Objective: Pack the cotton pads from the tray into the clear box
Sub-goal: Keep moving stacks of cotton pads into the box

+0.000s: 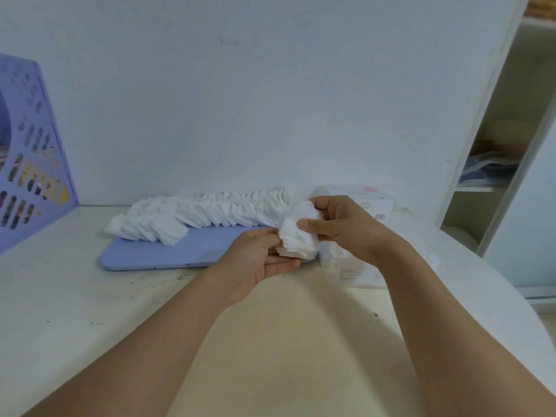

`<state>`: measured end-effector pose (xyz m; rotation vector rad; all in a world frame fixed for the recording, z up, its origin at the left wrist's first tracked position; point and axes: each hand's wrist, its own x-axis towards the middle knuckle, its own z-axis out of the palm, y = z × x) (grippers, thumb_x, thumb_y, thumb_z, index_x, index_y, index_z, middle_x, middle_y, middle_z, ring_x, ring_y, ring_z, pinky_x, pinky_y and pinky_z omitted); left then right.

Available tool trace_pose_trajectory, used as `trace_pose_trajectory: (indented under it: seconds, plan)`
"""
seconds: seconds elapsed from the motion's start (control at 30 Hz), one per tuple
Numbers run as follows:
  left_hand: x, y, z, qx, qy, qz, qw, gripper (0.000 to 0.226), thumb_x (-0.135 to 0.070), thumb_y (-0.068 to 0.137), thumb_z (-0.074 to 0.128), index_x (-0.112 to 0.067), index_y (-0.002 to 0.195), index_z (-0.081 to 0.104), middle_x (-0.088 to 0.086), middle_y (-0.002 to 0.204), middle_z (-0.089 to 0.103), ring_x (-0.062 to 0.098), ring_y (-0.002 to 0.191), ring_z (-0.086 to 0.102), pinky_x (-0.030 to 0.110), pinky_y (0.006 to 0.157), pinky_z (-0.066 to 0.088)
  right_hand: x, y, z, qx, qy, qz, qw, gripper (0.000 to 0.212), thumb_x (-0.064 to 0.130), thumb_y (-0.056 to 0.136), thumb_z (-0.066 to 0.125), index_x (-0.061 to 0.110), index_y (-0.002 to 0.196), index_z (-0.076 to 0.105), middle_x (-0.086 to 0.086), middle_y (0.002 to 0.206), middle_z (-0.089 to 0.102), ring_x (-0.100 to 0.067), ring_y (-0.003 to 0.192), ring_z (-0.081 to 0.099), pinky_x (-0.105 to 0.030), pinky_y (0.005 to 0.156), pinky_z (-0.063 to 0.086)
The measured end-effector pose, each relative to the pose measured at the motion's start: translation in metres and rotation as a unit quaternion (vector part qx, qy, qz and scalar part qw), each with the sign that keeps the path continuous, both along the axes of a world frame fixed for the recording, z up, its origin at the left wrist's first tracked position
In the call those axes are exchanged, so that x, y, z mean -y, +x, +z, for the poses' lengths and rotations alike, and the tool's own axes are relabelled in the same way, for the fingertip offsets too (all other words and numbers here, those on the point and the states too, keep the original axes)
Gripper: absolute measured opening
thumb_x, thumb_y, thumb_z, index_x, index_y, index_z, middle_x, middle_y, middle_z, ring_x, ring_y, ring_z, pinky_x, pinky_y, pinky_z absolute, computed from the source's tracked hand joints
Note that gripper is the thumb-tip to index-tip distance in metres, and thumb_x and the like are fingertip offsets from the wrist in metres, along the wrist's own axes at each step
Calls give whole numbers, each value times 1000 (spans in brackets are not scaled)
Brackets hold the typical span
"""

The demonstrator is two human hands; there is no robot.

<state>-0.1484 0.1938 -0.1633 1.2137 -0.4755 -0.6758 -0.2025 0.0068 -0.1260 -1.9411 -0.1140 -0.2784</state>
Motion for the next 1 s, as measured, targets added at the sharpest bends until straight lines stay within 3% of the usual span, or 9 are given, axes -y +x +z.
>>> trace_pose_trajectory:
  seconds: [0.2,0.33,0.53,0.83,0.9,1.0]
  plan:
    - [1,1,-2,2,16,2,1000,29,0,102,44,0,123,64,17,114,74,28,104,73,32,84,62,2,1,1,2,-70,-18,997,18,10,93,71,5,110,71,-15,100,76,-28,89,72,-38,81,58]
    - [-2,3,-4,9,34,-2,999,29,0,102,45,-1,124,64,16,117,73,29,109,71,34,89,60,1,-1,1,2,-112,-13,994,8,12,95,70,8,102,70,3,78,67,-7,68,58,-20,63,46]
    - [-2,5,-4,7,41,-5,999,29,2,101,44,0,119,66,17,113,74,29,106,72,34,88,61,1,-3,3,-10,-117,12,993,14,9,96,67,4,108,71,-19,97,73,-15,80,65,-26,71,52]
    - [0,2,-2,-30,1,-1,1000,33,3,102,38,5,126,61,21,119,71,32,111,70,35,90,60,-4,-1,1,-6,-86,-16,996,18,11,94,70,7,112,72,-6,103,77,-16,94,74,-20,80,57]
    - [0,1,-1,-34,-9,-11,999,32,2,102,39,5,126,61,21,120,71,31,111,70,35,93,58,-6,0,1,14,-117,-35,992,9,12,93,72,17,100,73,1,98,74,-12,86,71,-14,76,54]
    - [-2,0,-1,-44,-27,-16,999,30,0,102,42,6,125,61,21,120,71,30,110,71,33,94,57,-10,3,1,64,-203,-85,973,15,14,90,74,26,90,66,8,100,60,-2,85,58,-8,72,45]
